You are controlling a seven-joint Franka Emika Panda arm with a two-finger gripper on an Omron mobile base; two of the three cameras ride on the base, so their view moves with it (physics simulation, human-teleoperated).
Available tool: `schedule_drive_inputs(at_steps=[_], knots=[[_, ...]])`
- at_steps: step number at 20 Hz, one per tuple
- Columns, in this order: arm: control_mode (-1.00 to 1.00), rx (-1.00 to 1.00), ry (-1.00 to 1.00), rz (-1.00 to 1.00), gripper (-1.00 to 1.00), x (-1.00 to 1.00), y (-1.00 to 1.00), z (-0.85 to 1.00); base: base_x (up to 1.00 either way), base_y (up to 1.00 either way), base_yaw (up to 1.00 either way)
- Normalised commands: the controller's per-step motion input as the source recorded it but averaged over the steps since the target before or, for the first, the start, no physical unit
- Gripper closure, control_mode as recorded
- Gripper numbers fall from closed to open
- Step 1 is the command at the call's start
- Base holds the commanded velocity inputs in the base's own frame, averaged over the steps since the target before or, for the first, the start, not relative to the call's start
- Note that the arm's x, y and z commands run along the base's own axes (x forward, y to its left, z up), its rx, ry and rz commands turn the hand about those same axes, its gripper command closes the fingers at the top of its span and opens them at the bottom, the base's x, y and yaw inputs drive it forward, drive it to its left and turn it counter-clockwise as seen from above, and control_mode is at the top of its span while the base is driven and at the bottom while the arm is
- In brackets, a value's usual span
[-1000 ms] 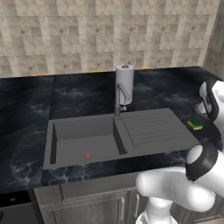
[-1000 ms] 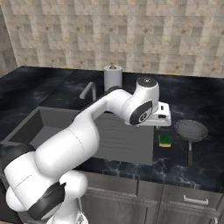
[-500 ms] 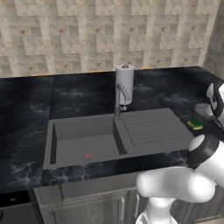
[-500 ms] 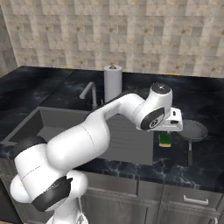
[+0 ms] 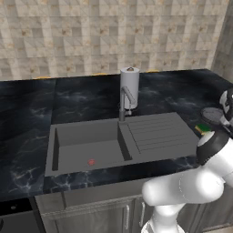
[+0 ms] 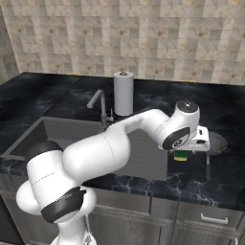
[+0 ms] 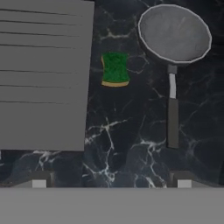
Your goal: Pick the pan and sponge and place them into the sink. Then turn on the water.
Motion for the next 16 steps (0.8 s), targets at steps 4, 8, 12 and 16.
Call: schedule_drive_inputs(at_steps=[4,8,12,16], knots=[[-1.0,0.0,0.0,0.0,-1.0,0.01,-0.33,-0.21,0.0,0.0,0.0],[-1.0,0.0,0.0,0.0,-1.0,0.02,-0.31,-0.22,0.0,0.0,0.0],[-1.0,0.0,0.0,0.0,-1.0,0.08,-0.28,-0.25,0.0,0.0,0.0],[-1.0,0.0,0.0,0.0,-1.0,0.1,-0.27,-0.21,0.0,0.0,0.0]])
